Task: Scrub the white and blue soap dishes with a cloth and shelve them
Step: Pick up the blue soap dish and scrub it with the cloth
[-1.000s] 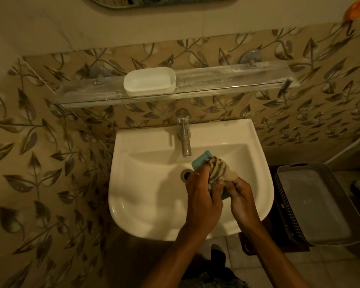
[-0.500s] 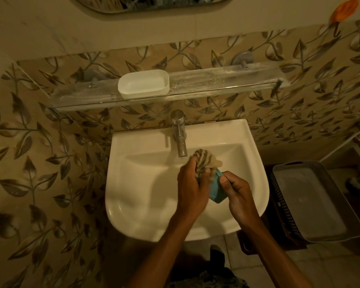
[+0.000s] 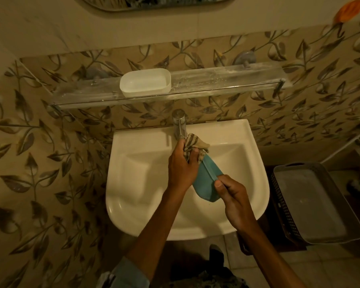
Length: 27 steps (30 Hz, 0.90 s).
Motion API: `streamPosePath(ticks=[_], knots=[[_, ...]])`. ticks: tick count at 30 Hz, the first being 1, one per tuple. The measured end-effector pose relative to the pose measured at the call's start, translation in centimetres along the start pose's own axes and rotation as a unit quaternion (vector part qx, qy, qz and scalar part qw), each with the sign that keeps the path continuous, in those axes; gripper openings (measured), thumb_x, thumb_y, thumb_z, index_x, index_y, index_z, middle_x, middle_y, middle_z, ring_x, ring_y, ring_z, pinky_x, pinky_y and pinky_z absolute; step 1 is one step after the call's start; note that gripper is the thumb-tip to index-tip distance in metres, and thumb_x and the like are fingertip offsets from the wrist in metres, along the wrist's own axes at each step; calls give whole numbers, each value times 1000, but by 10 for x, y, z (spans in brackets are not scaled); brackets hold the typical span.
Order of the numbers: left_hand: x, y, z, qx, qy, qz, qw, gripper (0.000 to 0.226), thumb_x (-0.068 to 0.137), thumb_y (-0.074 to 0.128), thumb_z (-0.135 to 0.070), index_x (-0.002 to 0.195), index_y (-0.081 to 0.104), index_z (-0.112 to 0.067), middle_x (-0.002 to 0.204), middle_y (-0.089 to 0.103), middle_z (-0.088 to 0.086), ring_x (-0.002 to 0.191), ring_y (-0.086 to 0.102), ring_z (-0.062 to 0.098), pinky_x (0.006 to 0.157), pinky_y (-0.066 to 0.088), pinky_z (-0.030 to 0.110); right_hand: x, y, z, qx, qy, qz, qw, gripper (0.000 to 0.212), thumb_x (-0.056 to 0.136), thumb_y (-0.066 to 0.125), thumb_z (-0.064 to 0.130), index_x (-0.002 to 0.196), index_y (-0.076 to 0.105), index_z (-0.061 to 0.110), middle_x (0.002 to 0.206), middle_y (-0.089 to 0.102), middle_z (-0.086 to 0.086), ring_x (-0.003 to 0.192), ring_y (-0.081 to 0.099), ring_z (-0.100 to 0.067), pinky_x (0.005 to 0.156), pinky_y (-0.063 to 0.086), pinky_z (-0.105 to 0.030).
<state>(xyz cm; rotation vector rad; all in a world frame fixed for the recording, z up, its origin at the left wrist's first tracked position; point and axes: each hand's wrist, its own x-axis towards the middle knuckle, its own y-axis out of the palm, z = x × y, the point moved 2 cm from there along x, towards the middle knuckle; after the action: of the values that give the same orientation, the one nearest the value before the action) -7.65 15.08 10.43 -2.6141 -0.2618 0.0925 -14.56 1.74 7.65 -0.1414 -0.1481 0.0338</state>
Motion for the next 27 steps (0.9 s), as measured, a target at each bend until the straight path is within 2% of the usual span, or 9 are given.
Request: streamPosePath(ticks=[2, 5, 8, 11, 14, 18, 21, 24, 27], knots=[[-3, 0, -2, -2, 15, -1, 1000, 24, 93, 52, -23, 114, 52, -11, 112, 63, 8, 103, 59, 25, 84, 48, 33, 3, -1, 0, 0, -1, -6, 1000, 41, 94, 45, 27, 76, 56, -8, 72, 55, -16, 70, 49, -25, 61, 37, -33], [-32, 10, -2, -5, 12, 7, 1000, 38, 95, 50, -29, 131, 45, -20, 124, 57, 4, 114, 52, 19, 95, 47, 36, 8, -4, -3, 1, 6, -8, 1000, 40, 96, 45, 31, 78, 63, -1, 73, 60, -8, 71, 52, -21, 64, 40, -31], [-73, 22, -2, -29, 2, 20, 999, 46, 95, 49, -34, 139, 36, -27, 127, 50, 2, 115, 49, 14, 91, 48, 26, 10, -12, -15, 20, 41, -13, 999, 27, 98, 45, 7, 87, 69, 11, 82, 67, -5, 79, 62, -22, 68, 50, -31], [-103, 28, -5, -48, 5, 17, 999, 52, 94, 52, -29, 142, 32, -25, 132, 46, 1, 120, 45, 16, 95, 48, 34, 5, -13, -19, 55, 59, -19, 997, 37, 95, 44, -6, 95, 70, 20, 88, 73, -1, 84, 68, -15, 69, 54, -25], [-96, 27, -5, -38, 5, 6, 999, 51, 95, 52, -26, 142, 34, -19, 134, 45, 4, 124, 42, 19, 101, 43, 32, 0, -8, -18, 71, 62, -24, 995, 27, 94, 46, 3, 100, 70, 15, 93, 74, 3, 88, 69, -13, 72, 54, -22], [-65, 22, -3, -1, 29, -14, 999, 44, 95, 50, -26, 137, 42, -14, 129, 52, 8, 120, 48, 22, 102, 41, 37, -3, -8, -16, 50, 42, -12, 998, 29, 96, 45, 16, 81, 65, 0, 77, 64, -14, 75, 58, -32, 67, 47, -43], [-35, 17, 2, 13, 29, -14, 999, 38, 95, 50, -27, 131, 47, -17, 123, 58, 7, 113, 54, 23, 96, 46, 34, -8, -9, -15, 52, 40, -13, 998, 28, 93, 44, 20, 70, 59, 16, 67, 54, 3, 65, 48, -16, 61, 37, -32], [-5, 5, 13, -80, -39, -5, 996, 26, 95, 50, -26, 119, 54, -16, 111, 65, 5, 99, 63, 21, 78, 51, 22, -12, -14, -19, 105, 60, -43, 992, 28, 93, 45, 20, 69, 58, 15, 67, 51, 6, 65, 44, -10, 60, 34, -28], [12, -11, 30, -266, -148, -13, 952, 14, 98, 47, -20, 108, 56, -20, 109, 66, 12, 104, 63, 32, 87, 53, 41, -13, -24, -18, 144, 62, -86, 984, 27, 93, 49, 27, 69, 62, 25, 67, 54, 14, 66, 46, -3, 58, 37, -18]])
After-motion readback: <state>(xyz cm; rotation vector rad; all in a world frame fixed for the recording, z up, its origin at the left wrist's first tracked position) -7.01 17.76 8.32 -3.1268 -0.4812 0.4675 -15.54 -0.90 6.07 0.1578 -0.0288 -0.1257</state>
